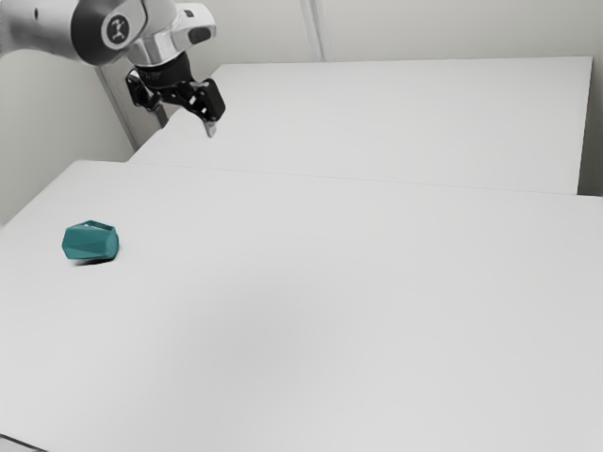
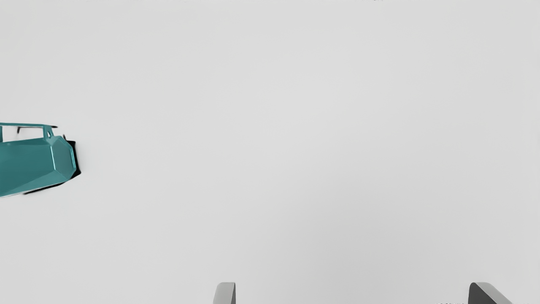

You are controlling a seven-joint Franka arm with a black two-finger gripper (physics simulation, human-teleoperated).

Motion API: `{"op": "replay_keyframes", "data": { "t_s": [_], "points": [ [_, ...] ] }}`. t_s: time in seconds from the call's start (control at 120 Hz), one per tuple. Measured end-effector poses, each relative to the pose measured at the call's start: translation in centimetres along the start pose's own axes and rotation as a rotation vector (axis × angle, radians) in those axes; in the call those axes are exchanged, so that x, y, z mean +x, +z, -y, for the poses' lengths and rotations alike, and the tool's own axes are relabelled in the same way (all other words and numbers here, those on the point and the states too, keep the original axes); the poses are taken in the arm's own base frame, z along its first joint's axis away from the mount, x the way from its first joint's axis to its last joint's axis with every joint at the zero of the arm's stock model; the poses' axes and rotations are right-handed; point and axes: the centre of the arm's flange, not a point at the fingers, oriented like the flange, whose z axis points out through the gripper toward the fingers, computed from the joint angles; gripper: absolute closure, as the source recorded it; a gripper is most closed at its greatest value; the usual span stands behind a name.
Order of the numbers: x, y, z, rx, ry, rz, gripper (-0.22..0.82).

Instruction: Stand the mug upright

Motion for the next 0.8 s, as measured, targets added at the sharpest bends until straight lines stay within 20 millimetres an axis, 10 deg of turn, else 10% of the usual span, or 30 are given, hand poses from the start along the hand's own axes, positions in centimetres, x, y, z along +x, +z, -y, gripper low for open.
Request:
{"op": "replay_keyframes", "data": {
  "t_s": [0.342,0.8],
  "points": [
    [-0.6,2.4,1.0,0.001,-0.030,0.018,0.00],
    [0.5,15.1,25.2,-0.156,-0.447,0.166,0.00]
  ]
}}
